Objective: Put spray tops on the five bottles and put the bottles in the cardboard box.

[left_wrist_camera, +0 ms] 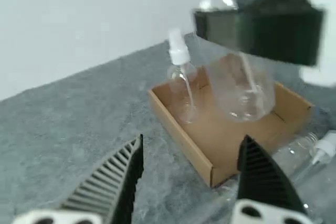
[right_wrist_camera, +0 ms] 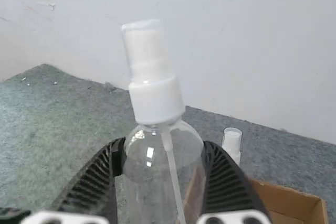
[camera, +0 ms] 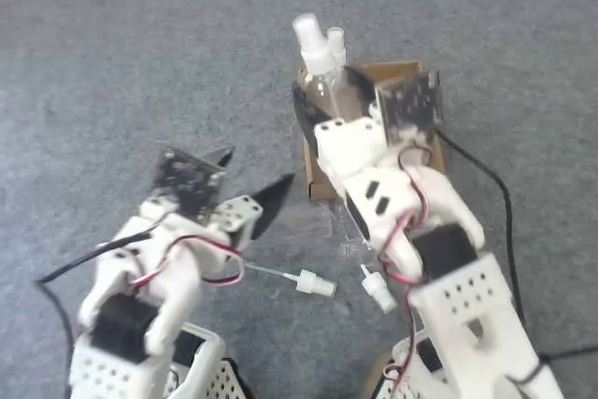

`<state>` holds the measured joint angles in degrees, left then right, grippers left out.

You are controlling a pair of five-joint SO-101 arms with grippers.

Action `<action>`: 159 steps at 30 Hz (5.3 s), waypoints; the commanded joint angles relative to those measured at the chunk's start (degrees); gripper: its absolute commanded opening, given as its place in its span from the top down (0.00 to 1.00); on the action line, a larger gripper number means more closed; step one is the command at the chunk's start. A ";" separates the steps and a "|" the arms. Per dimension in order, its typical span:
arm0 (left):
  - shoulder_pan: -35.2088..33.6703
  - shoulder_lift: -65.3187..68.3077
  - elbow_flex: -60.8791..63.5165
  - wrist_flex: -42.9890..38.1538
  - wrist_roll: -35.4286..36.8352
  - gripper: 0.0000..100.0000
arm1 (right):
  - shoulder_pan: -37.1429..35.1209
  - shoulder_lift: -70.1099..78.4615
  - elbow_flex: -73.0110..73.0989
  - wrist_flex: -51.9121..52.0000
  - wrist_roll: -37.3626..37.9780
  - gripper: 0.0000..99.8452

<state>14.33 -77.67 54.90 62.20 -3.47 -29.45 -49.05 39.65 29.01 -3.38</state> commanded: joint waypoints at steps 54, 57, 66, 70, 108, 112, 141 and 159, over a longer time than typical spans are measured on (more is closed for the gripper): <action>-10.73 1.41 17.27 -21.80 4.31 0.99 | 21.58 49.54 -25.14 -12.53 3.69 0.99; -10.73 1.32 17.98 -22.42 4.31 0.99 | 21.58 53.23 -25.14 -17.45 3.60 0.99; -10.73 1.41 18.15 -22.95 4.31 0.99 | 21.67 60.62 -25.23 -27.47 0.79 0.99; -10.73 1.41 18.15 -22.95 4.31 0.99 | 21.67 62.90 -25.32 -30.20 0.62 0.99; -10.73 1.32 18.59 -23.03 4.31 0.99 | 21.05 64.84 -19.25 -36.18 0.79 0.85; -10.73 1.32 18.59 -23.03 4.31 0.99 | 21.05 64.84 -19.25 -36.18 0.88 0.85; -10.73 1.32 18.59 -23.03 4.31 0.99 | 20.44 64.31 -19.25 -33.98 1.05 0.81; -10.73 1.32 18.59 -23.03 4.31 0.99 | 20.53 63.87 -24.35 -29.23 0.97 0.71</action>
<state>3.69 -76.62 74.07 40.57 0.13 -8.79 17.14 20.92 -4.31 -2.33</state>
